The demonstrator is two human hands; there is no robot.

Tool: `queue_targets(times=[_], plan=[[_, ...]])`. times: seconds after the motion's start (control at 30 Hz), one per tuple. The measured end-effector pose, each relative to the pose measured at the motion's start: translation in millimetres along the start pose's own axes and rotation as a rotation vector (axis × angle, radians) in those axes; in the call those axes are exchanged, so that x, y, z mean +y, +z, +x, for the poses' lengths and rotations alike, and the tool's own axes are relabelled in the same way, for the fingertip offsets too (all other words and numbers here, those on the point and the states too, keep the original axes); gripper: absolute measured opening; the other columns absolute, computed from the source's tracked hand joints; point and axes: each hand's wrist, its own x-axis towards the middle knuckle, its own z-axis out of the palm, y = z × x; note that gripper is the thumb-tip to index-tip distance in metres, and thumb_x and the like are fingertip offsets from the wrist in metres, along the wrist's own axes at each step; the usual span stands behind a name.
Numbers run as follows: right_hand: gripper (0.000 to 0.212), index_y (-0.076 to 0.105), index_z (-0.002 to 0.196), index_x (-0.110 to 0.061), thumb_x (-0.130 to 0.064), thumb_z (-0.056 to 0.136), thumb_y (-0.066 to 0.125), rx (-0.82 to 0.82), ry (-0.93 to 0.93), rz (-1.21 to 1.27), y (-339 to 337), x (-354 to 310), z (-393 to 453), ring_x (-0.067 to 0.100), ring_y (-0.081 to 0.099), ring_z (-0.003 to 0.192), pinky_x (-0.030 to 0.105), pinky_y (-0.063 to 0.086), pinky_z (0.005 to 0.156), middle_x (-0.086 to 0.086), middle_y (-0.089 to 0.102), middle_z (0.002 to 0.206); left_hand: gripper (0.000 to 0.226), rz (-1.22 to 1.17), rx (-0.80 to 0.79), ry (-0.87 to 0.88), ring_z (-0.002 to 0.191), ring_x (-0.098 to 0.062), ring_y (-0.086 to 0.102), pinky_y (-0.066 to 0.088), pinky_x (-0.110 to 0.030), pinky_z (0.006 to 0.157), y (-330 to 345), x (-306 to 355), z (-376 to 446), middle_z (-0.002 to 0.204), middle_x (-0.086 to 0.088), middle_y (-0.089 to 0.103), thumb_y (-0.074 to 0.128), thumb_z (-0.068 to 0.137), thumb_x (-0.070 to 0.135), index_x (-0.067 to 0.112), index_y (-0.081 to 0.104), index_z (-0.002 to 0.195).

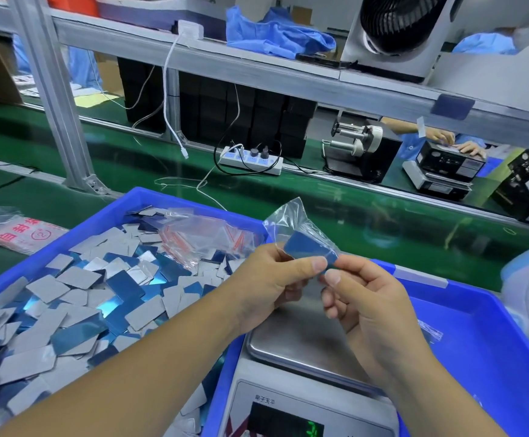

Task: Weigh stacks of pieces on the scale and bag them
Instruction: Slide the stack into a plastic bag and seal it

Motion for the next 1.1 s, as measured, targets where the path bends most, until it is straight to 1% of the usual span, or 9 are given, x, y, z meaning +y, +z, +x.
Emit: queue_targets(times=[0.17, 0.27, 0.37, 0.5, 0.67, 0.77, 0.9, 1.0, 1.1], plan=[[0.008, 0.075, 0.075, -0.014, -0.007, 0.071, 0.073, 0.045, -0.106, -0.058, 1, -1, -2, 0.018, 0.054, 0.05, 0.022, 0.045, 0.045, 0.012, 0.063, 0.066, 0.015, 0.034, 0.009, 0.07, 0.06, -0.015, 0.028, 0.022, -0.028, 0.055, -2, -4, 1, 0.064, 0.003, 0.043, 0.083, 0.07, 0.034, 0.022, 0.075, 0.075], [0.025, 0.076, 0.073, -0.013, 0.007, 0.084, 0.064, 0.059, -0.119, -0.074, 4, 1, -4, 0.019, 0.054, 0.051, 0.022, 0.046, 0.047, 0.011, 0.063, 0.064, 0.033, 0.11, 0.003, 0.032, 0.062, -0.017, 0.038, 0.031, -0.027, 0.057, 2, -11, 1, 0.067, -0.006, 0.049, 0.087, 0.067, 0.04, 0.015, 0.073, 0.084], [0.033, 0.078, 0.082, -0.009, 0.012, 0.088, 0.053, -0.006, -0.068, -0.005, 5, 2, -6, 0.018, 0.056, 0.056, 0.023, 0.046, 0.05, 0.012, 0.066, 0.07, 0.018, 0.109, -0.021, 0.058, 0.062, -0.019, 0.044, 0.033, -0.026, 0.055, 5, -11, 0, 0.063, -0.004, 0.058, 0.079, 0.075, 0.033, 0.017, 0.073, 0.078], [0.013, 0.078, 0.086, -0.01, -0.009, 0.079, 0.067, -0.067, -0.055, -0.048, 4, 1, -5, 0.015, 0.052, 0.059, 0.023, 0.041, 0.053, 0.006, 0.069, 0.077, 0.007, 0.169, 0.035, 0.083, 0.059, -0.01, 0.052, 0.037, -0.02, 0.054, 5, -12, -2, 0.065, 0.0, 0.064, 0.078, 0.077, 0.026, 0.02, 0.074, 0.075], [0.01, 0.074, 0.079, -0.023, -0.02, 0.087, 0.069, 0.139, -0.276, -0.296, -9, -2, 1, 0.008, 0.049, 0.061, 0.022, 0.043, 0.06, -0.006, 0.065, 0.069, 0.04, 0.132, -0.115, 0.083, 0.102, -0.01, 0.068, 0.05, -0.018, 0.085, 2, -5, -4, 0.109, 0.003, 0.075, 0.076, 0.078, 0.007, 0.018, 0.072, 0.116], [0.009, 0.073, 0.079, -0.032, -0.026, 0.081, 0.068, 0.125, -0.464, -0.587, -16, -5, 2, 0.003, 0.057, 0.064, 0.011, 0.043, 0.062, -0.013, 0.068, 0.07, 0.045, 0.099, -0.039, 0.087, 0.106, -0.013, 0.067, 0.052, -0.025, 0.09, -5, -3, -1, 0.115, -0.002, 0.074, 0.075, 0.075, 0.007, 0.023, 0.071, 0.117], [0.013, 0.068, 0.075, -0.037, -0.025, 0.078, 0.069, 0.035, -0.617, -0.983, -14, -2, 2, 0.012, 0.057, 0.073, 0.011, 0.038, 0.062, -0.013, 0.064, 0.079, 0.032, 0.317, -0.032, 0.129, 0.098, -0.014, 0.07, 0.054, -0.026, 0.086, -5, -11, 1, 0.107, -0.008, 0.076, 0.077, 0.078, 0.008, 0.019, 0.075, 0.108], [0.009, 0.071, 0.078, -0.033, -0.025, 0.08, 0.073, 0.016, -0.583, -0.949, -19, -3, 5, 0.013, 0.054, 0.073, 0.015, 0.039, 0.063, -0.013, 0.057, 0.088, 0.024, 0.325, 0.027, 0.139, 0.09, -0.018, 0.068, 0.058, -0.04, 0.087, -4, -12, 2, 0.098, -0.012, 0.075, 0.082, 0.073, 0.023, 0.024, 0.076, 0.096], [0.017, 0.068, 0.083, -0.037, -0.022, 0.081, 0.075, 0.003, -0.496, -0.89, -24, -4, 7, 0.016, 0.053, 0.069, 0.015, 0.042, 0.061, -0.011, 0.057, 0.092, 0.023, 0.332, 0.069, 0.142, 0.074, -0.01, 0.062, 0.053, -0.03, 0.073, -10, -10, 4, 0.076, 0.008, 0.068, 0.081, 0.072, 0.023, 0.035, 0.075, 0.091]])
